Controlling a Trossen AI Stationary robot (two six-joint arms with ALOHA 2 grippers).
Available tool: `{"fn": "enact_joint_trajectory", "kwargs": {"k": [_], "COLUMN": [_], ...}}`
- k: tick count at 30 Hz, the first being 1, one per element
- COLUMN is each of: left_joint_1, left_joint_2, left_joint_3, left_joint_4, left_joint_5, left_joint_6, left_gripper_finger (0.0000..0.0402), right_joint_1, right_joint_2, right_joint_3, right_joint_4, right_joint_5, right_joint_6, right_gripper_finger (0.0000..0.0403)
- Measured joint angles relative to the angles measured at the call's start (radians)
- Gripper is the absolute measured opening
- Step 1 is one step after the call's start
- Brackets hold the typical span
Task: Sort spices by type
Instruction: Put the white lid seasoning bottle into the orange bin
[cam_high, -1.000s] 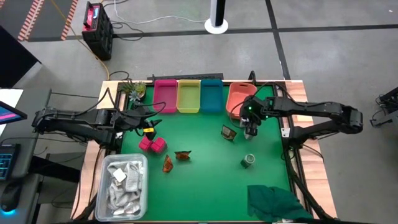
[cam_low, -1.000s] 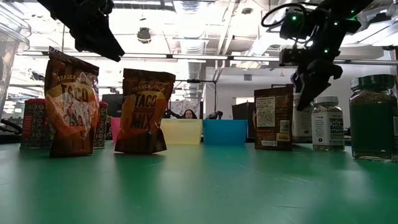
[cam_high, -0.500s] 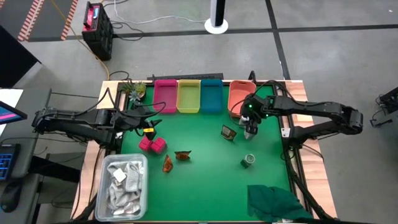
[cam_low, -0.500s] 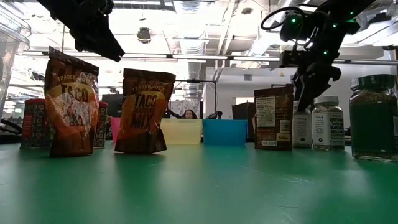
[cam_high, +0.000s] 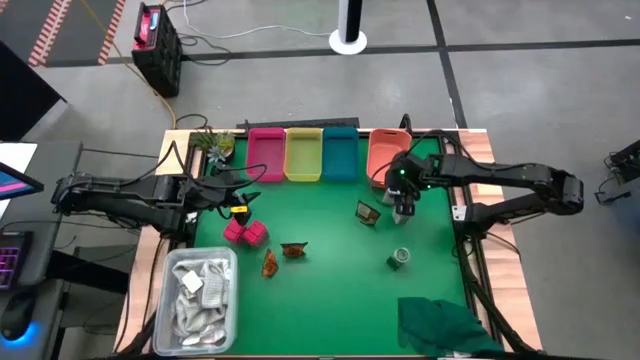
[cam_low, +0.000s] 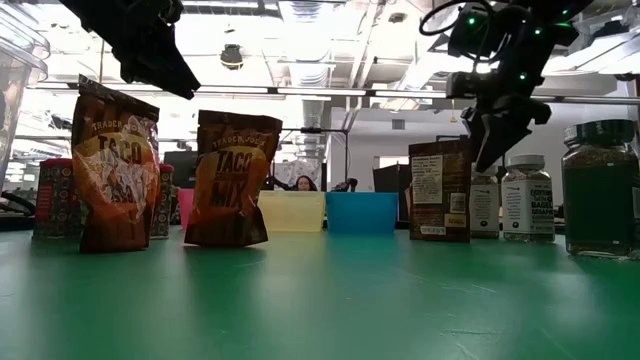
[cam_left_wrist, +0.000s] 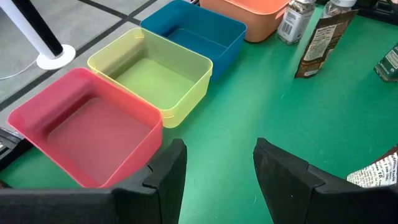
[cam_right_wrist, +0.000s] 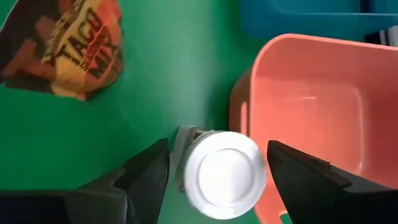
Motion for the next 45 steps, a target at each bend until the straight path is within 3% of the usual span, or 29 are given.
{"fn": "enact_joint_trajectory", "kwargs": {"k": [20,27,31,45], "left_joint_1": [0.0,0.0,0.0,0.0], "left_joint_2": [0.0,0.0,0.0,0.0], "left_joint_3": [0.0,0.0,0.0,0.0], "left_joint_4": [0.001,0.001,0.002,0.001], "left_joint_5": [0.0,0.0,0.0,0.0], "left_joint_6": [0.017,0.025,0.025,0.021], "left_gripper_finger": [0.0178,0.0178,0.0178,0.0178], "right_joint_1": [0.004,0.031,0.048,-0.006], "right_joint_2": [0.0,0.0,0.002,0.002], "right_joint_3": [-0.019,-0.015,-0.003,0.192], "right_joint_4": [-0.028,-0.037,-0.043,-0.05], "right_joint_5": [0.004,0.007,0.007,0.015], "right_joint_6": [0.029,0.043,0.02,-0.065], "right_gripper_finger": [0.028,0.0226,0.0223,0.0223]}}
